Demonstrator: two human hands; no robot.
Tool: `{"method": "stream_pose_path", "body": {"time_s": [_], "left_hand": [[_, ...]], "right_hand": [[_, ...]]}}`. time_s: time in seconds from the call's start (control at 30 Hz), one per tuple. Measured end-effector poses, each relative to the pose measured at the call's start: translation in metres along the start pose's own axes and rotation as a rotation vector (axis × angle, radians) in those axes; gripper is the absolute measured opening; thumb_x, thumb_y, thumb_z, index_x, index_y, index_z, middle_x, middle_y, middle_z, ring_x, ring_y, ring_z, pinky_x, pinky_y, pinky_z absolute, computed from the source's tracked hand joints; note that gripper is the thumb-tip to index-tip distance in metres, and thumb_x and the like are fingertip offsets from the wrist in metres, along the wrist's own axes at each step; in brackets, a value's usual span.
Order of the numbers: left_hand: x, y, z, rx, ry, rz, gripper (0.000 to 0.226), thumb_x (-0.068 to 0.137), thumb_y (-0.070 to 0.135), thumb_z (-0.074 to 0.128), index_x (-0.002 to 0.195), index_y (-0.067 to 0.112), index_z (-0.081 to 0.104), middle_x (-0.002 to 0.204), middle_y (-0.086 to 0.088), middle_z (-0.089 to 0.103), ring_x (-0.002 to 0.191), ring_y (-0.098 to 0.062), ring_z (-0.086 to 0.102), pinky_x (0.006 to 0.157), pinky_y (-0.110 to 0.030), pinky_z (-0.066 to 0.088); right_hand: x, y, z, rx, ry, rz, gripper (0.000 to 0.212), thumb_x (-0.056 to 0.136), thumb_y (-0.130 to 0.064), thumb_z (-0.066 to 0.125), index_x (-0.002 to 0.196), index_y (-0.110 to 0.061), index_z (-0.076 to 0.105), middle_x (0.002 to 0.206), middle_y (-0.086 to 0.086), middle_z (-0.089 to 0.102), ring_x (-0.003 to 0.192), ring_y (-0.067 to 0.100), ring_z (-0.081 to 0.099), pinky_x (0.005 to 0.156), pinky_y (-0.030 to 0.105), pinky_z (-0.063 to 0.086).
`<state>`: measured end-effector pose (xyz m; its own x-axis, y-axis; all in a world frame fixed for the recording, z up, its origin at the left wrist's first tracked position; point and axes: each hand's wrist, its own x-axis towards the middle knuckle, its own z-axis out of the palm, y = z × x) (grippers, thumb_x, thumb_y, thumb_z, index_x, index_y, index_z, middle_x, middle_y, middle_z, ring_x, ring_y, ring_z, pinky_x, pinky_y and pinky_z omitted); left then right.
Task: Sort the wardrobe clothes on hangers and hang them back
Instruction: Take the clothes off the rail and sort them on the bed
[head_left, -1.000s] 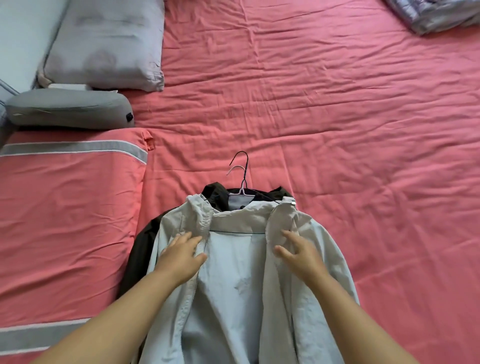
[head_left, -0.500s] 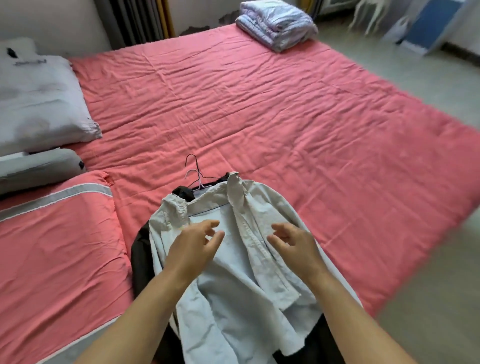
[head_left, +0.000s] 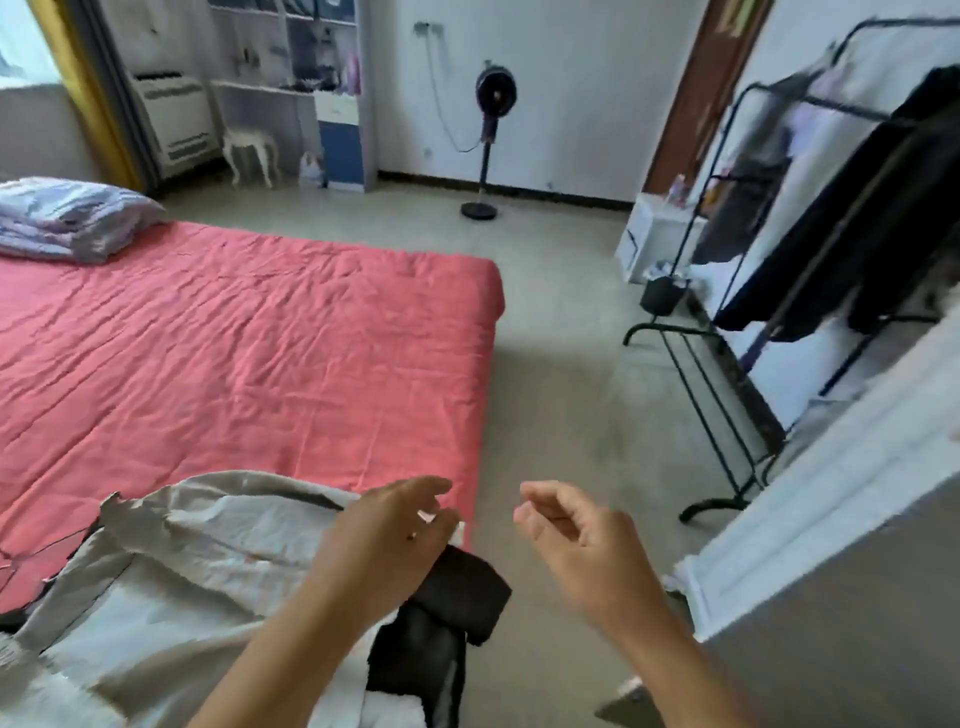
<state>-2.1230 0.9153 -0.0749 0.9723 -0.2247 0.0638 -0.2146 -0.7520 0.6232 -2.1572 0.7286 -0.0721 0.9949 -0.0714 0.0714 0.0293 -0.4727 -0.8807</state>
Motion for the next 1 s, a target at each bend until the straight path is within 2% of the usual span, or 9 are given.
{"method": "stream_pose_path", "body": {"time_s": [0.13, 0.27, 0.33, 0.4, 0.5, 0.63, 0.77, 0.87, 1.0], "left_hand": [[0.008, 0.088, 0.031, -0.116, -0.072, 0.254, 0.067, 0.066, 0.069, 0.029, 0.109, 0.034, 0.066, 0.073, 0.024, 0.060, 0.070, 0.000, 0.060, 0.068, -0.022, 0.049], [0.008, 0.177, 0.072, -0.132, -0.143, 0.492, 0.053, 0.071, 0.070, 0.034, 0.100, 0.041, 0.066, 0.083, 0.034, 0.060, 0.069, 0.004, 0.060, 0.064, -0.025, 0.052], [0.005, 0.218, 0.097, -0.103, -0.196, 0.602, 0.052, 0.071, 0.070, 0.031, 0.100, 0.042, 0.065, 0.090, 0.041, 0.055, 0.072, 0.006, 0.060, 0.066, -0.020, 0.050], [0.001, 0.262, 0.126, -0.072, -0.263, 0.714, 0.046, 0.077, 0.066, 0.035, 0.104, 0.041, 0.064, 0.084, 0.036, 0.058, 0.076, 0.006, 0.059, 0.068, -0.016, 0.048], [-0.012, 0.334, 0.164, -0.081, -0.326, 0.860, 0.030, 0.089, 0.055, 0.045, 0.109, 0.040, 0.062, 0.076, 0.031, 0.056, 0.077, 0.005, 0.059, 0.071, -0.016, 0.047], [-0.034, 0.434, 0.199, -0.153, -0.384, 1.039, 0.030, 0.089, 0.056, 0.043, 0.106, 0.040, 0.061, 0.081, 0.026, 0.059, 0.078, 0.003, 0.058, 0.072, -0.019, 0.048], [-0.053, 0.538, 0.221, -0.316, -0.369, 1.214, 0.030, 0.086, 0.054, 0.047, 0.105, 0.036, 0.062, 0.090, 0.018, 0.063, 0.070, 0.000, 0.058, 0.071, -0.028, 0.050], [-0.062, 0.609, 0.221, -0.493, -0.298, 1.320, 0.037, 0.086, 0.056, 0.047, 0.111, 0.035, 0.062, 0.099, 0.020, 0.060, 0.083, 0.001, 0.058, 0.075, -0.028, 0.051], [-0.067, 0.693, 0.209, -0.693, -0.220, 1.433, 0.045, 0.083, 0.056, 0.047, 0.116, 0.030, 0.062, 0.110, 0.017, 0.058, 0.096, -0.002, 0.057, 0.079, -0.031, 0.052]], "right_hand": [[-0.053, 0.010, -0.082, 0.032, 0.204, 0.050, 0.013, 0.085, -0.024, 0.068, 0.097, -0.028, 0.068, 0.084, -0.008, 0.072, 0.078, -0.003, 0.064, 0.070, 0.007, 0.045], [-0.111, 0.029, -0.166, 0.020, 0.465, 0.105, 0.015, 0.079, -0.045, 0.070, 0.088, -0.033, 0.068, 0.081, -0.009, 0.073, 0.075, 0.002, 0.066, 0.068, 0.009, 0.046], [-0.138, 0.043, -0.205, -0.021, 0.590, 0.152, 0.006, 0.082, -0.037, 0.069, 0.087, -0.033, 0.068, 0.080, -0.010, 0.072, 0.073, 0.003, 0.065, 0.066, 0.010, 0.045], [-0.169, 0.056, -0.247, -0.054, 0.707, 0.204, 0.007, 0.084, -0.026, 0.068, 0.087, -0.032, 0.067, 0.080, -0.004, 0.071, 0.073, 0.007, 0.065, 0.065, 0.012, 0.046], [-0.210, 0.061, -0.305, -0.101, 0.830, 0.277, 0.010, 0.085, -0.029, 0.066, 0.092, -0.035, 0.064, 0.081, -0.005, 0.069, 0.076, 0.001, 0.062, 0.065, 0.008, 0.045], [-0.261, 0.059, -0.385, -0.163, 1.022, 0.310, 0.013, 0.085, -0.034, 0.064, 0.096, -0.041, 0.060, 0.087, -0.007, 0.067, 0.082, 0.000, 0.062, 0.072, 0.016, 0.049], [-0.298, 0.044, -0.463, -0.254, 1.263, 0.228, 0.017, 0.082, -0.035, 0.066, 0.099, -0.039, 0.063, 0.088, -0.008, 0.068, 0.078, -0.004, 0.062, 0.070, 0.012, 0.047], [-0.311, 0.017, -0.510, -0.275, 1.431, 0.116, 0.019, 0.082, -0.026, 0.068, 0.100, -0.030, 0.066, 0.086, -0.003, 0.067, 0.071, -0.005, 0.060, 0.063, 0.006, 0.044], [-0.310, -0.018, -0.568, -0.386, 1.541, -0.003, 0.021, 0.081, -0.025, 0.069, 0.100, -0.031, 0.063, 0.088, -0.005, 0.068, 0.077, -0.001, 0.062, 0.070, 0.009, 0.046]]}}
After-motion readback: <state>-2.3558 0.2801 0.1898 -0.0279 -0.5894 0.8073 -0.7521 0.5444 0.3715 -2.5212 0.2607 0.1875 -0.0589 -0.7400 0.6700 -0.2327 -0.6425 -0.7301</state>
